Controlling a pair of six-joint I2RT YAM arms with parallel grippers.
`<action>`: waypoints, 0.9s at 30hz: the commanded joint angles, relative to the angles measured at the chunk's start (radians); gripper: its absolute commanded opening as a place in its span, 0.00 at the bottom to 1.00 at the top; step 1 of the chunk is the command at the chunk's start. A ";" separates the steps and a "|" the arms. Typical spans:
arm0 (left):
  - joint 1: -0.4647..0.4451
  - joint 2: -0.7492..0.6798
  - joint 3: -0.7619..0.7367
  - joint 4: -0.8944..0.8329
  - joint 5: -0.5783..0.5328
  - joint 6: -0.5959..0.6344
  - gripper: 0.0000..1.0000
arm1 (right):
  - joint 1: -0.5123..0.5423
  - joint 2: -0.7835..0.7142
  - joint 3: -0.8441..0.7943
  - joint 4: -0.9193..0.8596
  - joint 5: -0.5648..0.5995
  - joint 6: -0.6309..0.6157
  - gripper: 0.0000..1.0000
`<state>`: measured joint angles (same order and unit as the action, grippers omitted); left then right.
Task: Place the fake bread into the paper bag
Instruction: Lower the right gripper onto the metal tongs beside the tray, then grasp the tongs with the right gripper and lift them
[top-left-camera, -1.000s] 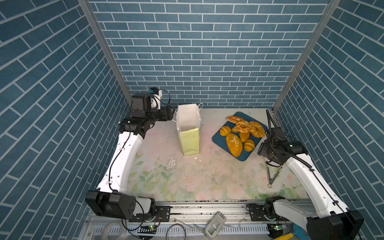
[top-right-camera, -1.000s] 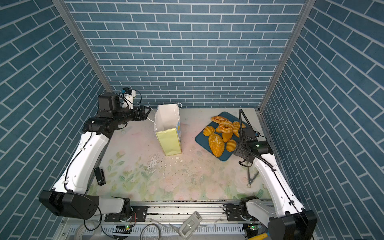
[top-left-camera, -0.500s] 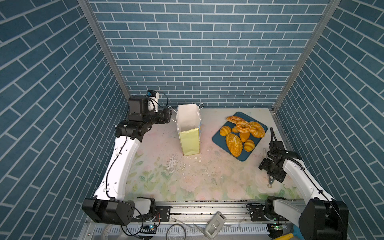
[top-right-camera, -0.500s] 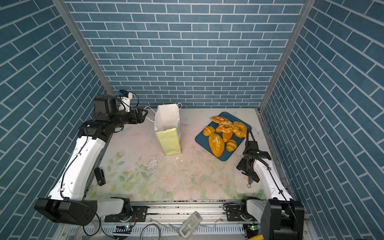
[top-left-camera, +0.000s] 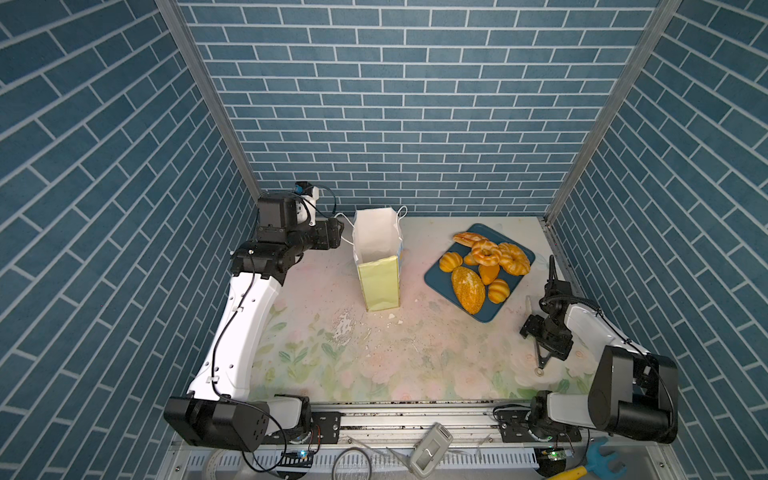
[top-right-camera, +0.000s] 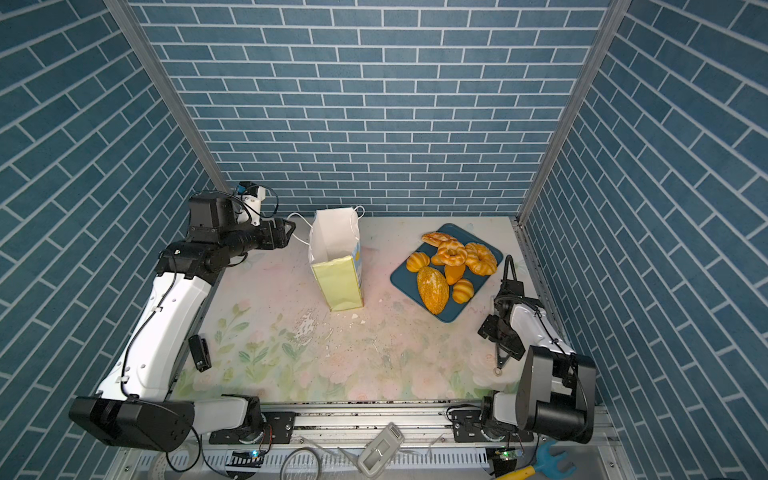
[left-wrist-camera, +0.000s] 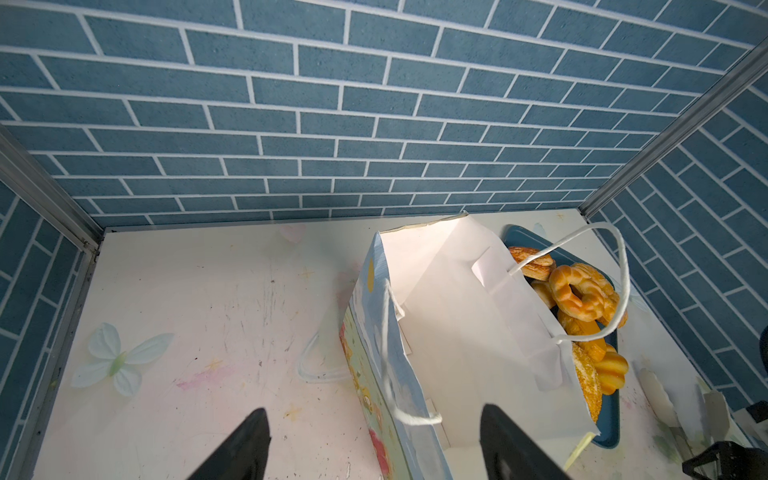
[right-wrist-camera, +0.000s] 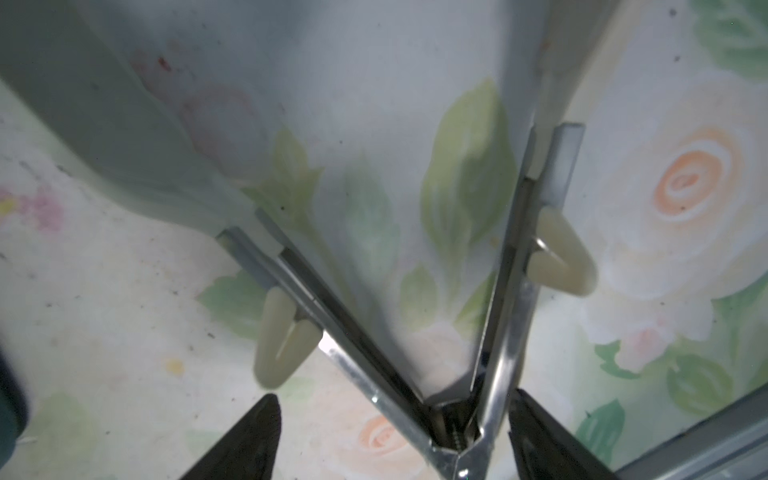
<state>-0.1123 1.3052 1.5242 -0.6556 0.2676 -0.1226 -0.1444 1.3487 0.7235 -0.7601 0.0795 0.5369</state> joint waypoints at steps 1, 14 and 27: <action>0.006 0.004 0.015 -0.009 -0.011 0.021 0.81 | -0.013 0.024 -0.005 0.041 0.022 -0.038 0.86; 0.006 0.068 0.071 -0.013 0.006 0.029 0.81 | -0.024 0.108 0.032 0.085 -0.050 -0.017 0.73; 0.008 0.063 0.027 0.021 -0.017 0.048 0.81 | -0.026 0.171 0.137 0.078 -0.122 0.043 0.75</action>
<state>-0.1097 1.3724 1.5692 -0.6506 0.2619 -0.0963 -0.1665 1.5215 0.8314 -0.6628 -0.0269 0.5423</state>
